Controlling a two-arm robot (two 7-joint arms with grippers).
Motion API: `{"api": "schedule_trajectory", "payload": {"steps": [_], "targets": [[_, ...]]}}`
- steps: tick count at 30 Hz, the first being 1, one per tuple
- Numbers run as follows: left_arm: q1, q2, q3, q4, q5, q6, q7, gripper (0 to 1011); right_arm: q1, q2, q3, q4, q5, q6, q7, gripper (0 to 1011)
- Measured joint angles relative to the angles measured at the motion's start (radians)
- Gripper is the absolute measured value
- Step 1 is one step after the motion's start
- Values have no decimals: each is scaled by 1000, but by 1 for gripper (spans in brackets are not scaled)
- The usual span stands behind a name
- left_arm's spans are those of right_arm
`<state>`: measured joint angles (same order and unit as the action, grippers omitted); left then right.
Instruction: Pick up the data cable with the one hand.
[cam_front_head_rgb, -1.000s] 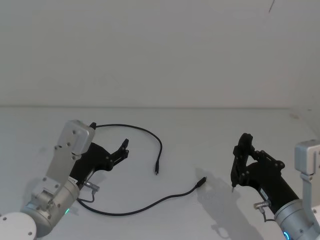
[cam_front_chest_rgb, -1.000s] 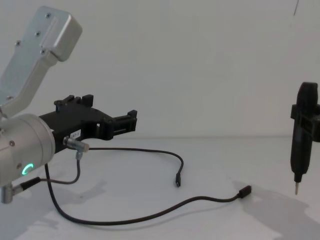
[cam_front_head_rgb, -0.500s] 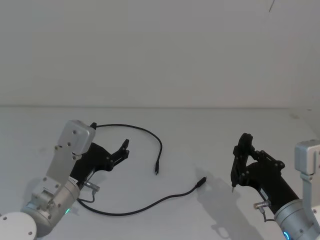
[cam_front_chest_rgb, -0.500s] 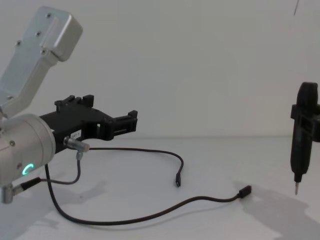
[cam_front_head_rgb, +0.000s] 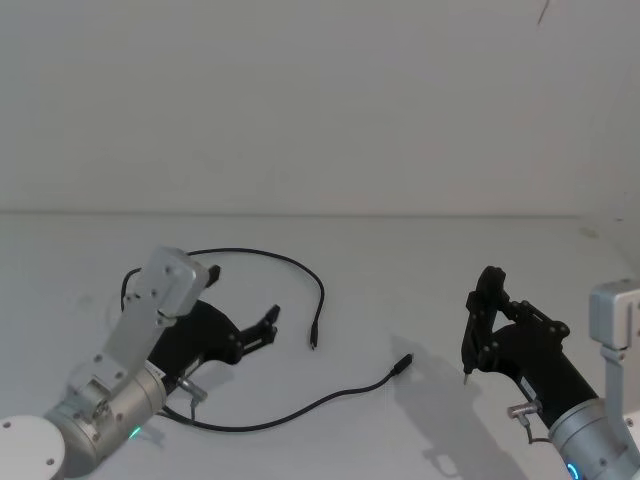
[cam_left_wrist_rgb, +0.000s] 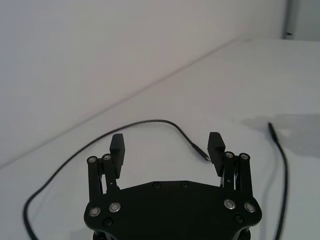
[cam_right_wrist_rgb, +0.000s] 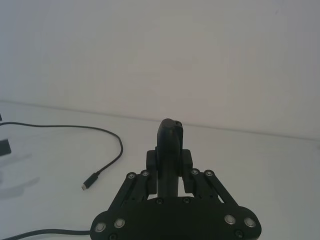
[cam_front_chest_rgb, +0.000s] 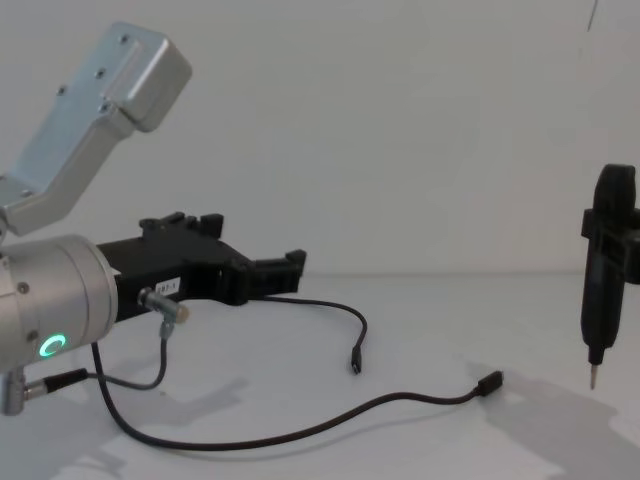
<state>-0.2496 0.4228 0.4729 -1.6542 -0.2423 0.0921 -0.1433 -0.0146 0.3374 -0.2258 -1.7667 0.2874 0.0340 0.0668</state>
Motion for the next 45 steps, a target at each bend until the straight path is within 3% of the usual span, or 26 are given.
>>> {"api": "schedule_trajectory", "payload": {"steps": [17, 26, 34, 45], "targets": [[-52, 91, 41, -50, -82, 166, -253, 1001, 0, 0, 0, 0, 0, 0, 0, 279], [-109, 108, 82, -36, -123, 279, -365, 1001, 0, 0, 0, 0, 0, 0, 0, 279], [-144, 98, 109, -12, -137, 340, -397, 1001, 0, 0, 0, 0, 0, 0, 0, 279], [-176, 54, 132, 25, -149, 411, -373, 1001, 0, 0, 0, 0, 0, 0, 0, 279]]}}
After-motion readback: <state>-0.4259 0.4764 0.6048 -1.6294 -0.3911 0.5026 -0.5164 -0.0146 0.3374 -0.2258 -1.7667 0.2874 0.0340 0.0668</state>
